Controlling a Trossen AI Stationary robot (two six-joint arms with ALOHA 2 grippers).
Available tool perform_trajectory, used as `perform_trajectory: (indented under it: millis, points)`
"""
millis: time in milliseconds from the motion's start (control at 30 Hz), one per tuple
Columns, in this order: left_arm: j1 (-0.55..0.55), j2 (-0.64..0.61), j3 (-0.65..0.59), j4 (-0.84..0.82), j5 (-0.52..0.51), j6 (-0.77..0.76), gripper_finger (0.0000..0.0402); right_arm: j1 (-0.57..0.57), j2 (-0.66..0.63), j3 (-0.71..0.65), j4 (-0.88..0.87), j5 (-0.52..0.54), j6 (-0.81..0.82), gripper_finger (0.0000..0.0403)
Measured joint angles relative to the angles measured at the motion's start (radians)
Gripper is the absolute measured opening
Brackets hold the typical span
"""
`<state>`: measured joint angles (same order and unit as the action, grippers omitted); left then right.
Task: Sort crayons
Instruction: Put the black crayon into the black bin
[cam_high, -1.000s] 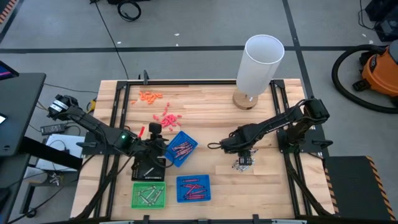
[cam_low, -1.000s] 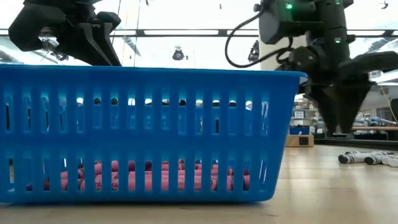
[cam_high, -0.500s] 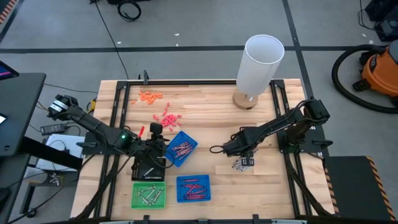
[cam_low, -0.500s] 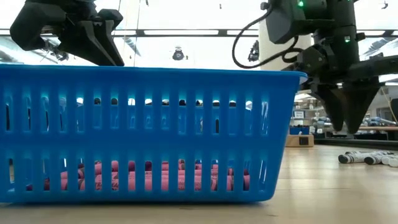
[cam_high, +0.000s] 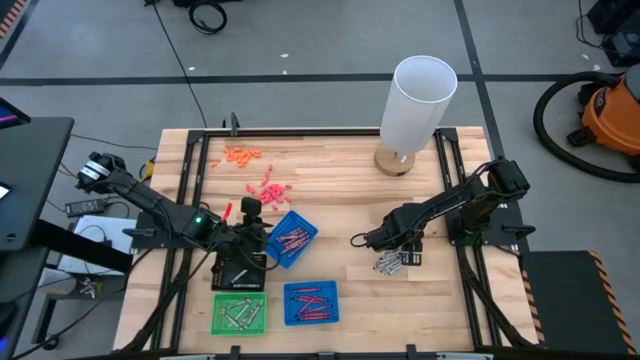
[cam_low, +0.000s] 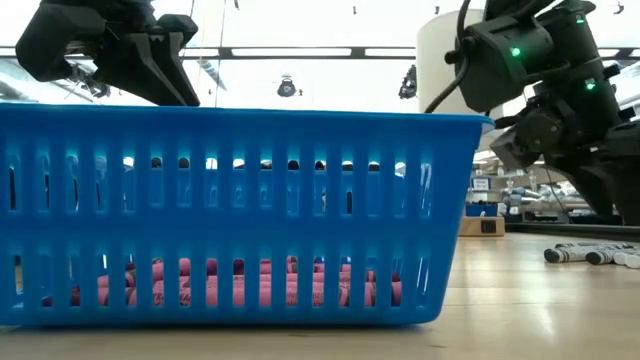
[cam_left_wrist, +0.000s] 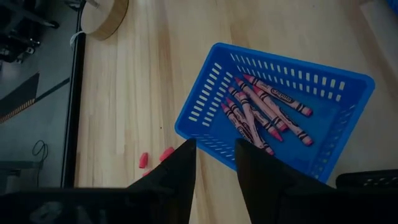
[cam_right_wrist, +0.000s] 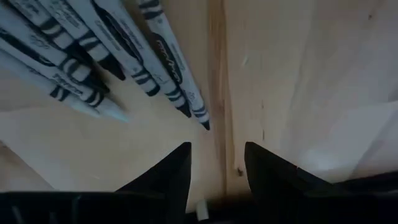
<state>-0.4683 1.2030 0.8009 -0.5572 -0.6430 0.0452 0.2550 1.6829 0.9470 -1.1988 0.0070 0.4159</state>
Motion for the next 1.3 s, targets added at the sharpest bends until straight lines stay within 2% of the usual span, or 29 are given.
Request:
perform_trajectory:
  millis: [300,967,1300]
  points:
    - [0.000,0.000,0.000,0.000,0.000,0.001,0.0121,-0.003,0.000,-0.026,0.155,0.021,-0.026,0.0157]
    - [0.000,0.000,0.000,-0.003,0.000,0.003,0.0121,-0.003,0.000,-0.058,0.269,0.060,-0.027,0.0157]
    - [0.000,0.000,0.000,-0.003,0.000,0.002,0.0121,-0.037,0.000,-0.058,0.339,0.041,-0.182,0.0140]
